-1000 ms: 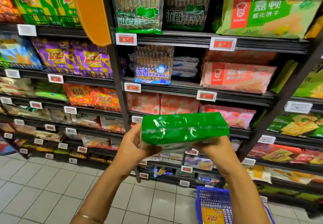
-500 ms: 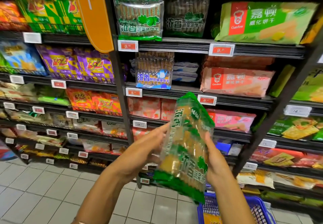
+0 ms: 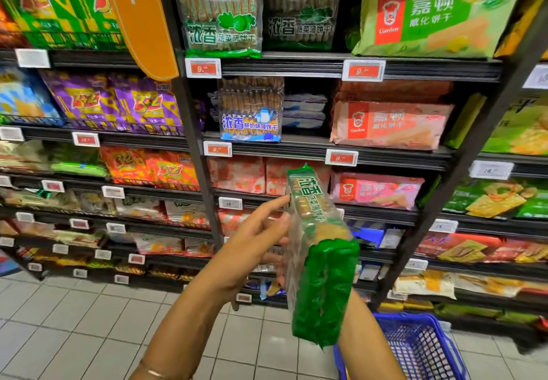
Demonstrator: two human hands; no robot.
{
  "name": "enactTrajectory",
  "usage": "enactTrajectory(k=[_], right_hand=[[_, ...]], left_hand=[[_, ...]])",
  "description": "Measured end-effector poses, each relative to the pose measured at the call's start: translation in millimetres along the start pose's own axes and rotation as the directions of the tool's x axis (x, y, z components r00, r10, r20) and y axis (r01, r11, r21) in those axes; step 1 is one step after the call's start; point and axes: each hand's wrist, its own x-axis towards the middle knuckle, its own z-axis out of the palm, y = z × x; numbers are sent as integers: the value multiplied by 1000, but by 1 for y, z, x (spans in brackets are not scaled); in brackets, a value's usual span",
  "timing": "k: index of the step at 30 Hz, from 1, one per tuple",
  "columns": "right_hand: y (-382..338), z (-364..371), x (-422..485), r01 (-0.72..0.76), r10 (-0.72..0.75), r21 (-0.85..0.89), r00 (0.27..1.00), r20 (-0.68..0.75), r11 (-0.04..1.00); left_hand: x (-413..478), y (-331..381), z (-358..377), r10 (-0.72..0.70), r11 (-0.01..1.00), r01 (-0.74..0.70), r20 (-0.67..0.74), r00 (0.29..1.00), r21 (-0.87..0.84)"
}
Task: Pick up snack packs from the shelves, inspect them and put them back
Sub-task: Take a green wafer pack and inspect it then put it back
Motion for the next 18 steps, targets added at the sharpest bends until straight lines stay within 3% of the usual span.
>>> enactTrajectory(k=[2, 4, 6, 9, 12, 13, 15, 16, 18], right_hand=[[-21, 18, 4, -35, 29, -92, 997, -66, 995], [-31, 26, 9, -27, 35, 60, 990, -135, 998], [-33, 18, 2, 34, -25, 48, 982, -186, 998], [-41, 9, 2, 122, -125, -31, 981, -148, 992], [-54, -3, 1, 194, -198, -38, 968, -155, 980], [-58, -9, 0, 209, -204, 29, 971, -128, 978], [-67, -14, -4, 198, -186, 101, 976, -116, 975], [-68, -15, -4, 205, -195, 109, 976, -95, 973], [-69, -13, -3, 245, -238, 106, 968, -80, 964]], left_hand=[[0, -3, -9, -14, 998, 16, 26, 1000, -64], [-2, -8, -20, -44, 984, 52, 45, 998, -173], [-4, -13, -25, -79, 964, 78, 8, 997, -252], [3, -18, -28, -121, 987, 104, -138, 983, -126], [6, -24, -32, -255, 967, 241, -251, 934, -89], [7, -27, -33, -322, 929, 258, -235, 917, -265], [-2, -31, -29, -400, 722, 247, -98, 911, -647], [-3, -30, -24, -415, 651, 251, -60, 908, -716], [-15, -36, -13, -411, 617, 269, -12, 911, -739]])
